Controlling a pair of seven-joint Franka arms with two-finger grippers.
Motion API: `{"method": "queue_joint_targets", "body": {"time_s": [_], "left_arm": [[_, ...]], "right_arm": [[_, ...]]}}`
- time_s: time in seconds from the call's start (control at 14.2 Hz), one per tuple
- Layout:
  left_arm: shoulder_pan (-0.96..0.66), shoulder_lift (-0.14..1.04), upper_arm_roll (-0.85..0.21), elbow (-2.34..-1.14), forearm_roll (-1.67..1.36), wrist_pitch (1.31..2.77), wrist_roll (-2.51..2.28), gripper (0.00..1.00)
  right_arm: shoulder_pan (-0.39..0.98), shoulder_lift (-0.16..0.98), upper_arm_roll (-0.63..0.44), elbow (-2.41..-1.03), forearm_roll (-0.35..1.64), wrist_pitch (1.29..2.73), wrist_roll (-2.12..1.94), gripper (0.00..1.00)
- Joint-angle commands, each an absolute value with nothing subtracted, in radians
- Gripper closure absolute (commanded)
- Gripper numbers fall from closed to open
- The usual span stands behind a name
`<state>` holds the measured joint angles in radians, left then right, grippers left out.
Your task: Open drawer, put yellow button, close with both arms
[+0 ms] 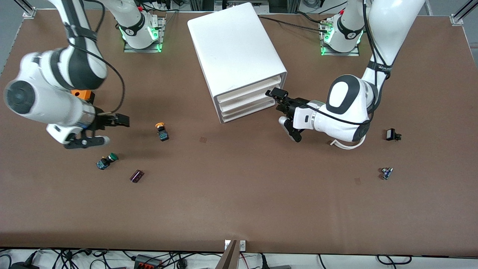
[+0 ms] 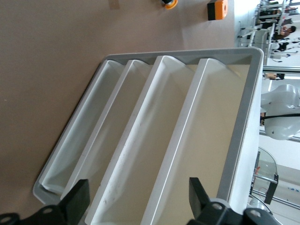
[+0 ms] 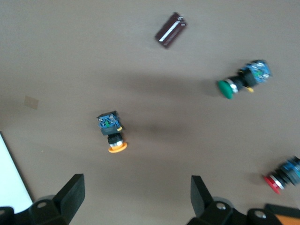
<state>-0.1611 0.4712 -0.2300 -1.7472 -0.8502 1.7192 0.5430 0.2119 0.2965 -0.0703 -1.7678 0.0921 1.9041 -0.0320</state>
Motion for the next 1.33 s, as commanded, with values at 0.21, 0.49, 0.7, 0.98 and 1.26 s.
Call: {"method": "queue_joint_targets", "body": {"time_s": [0.21,0.49,0.7,0.98,1.26], "left_arm": [[-0.153,0.417,-0.241,-1.896,-0.979,1.740,0.637,0.34],[-0.153,0.416,-0.261,-1.916,-0.994,1.741,0.637,0.44],[-0.153,0.411,-0.268,-1.933,-1.014,1.743,0.638,0.55],[-0.155,0.410,-0.268,-1.944,-1.014,1.743,0.638,0.80],[-0.156,0.417,-0.267,-1.933,-1.012,1.750,0.635,0.98]], "right_arm": [[0.296,0.446,-0.074,-1.767,0.109,2.064,-0.029,0.00],[0.331,0.498,-0.075,-1.836,0.107,2.186,-0.025,0.00],[0.360,0.528,-0.075,-1.893,0.107,2.273,-0.026,0.00],[0.406,0.555,-0.075,-1.904,0.104,2.289,-0.028,0.00],[0.407,0.564,-0.075,-1.908,0.095,2.301,-0.031,0.00]]}}
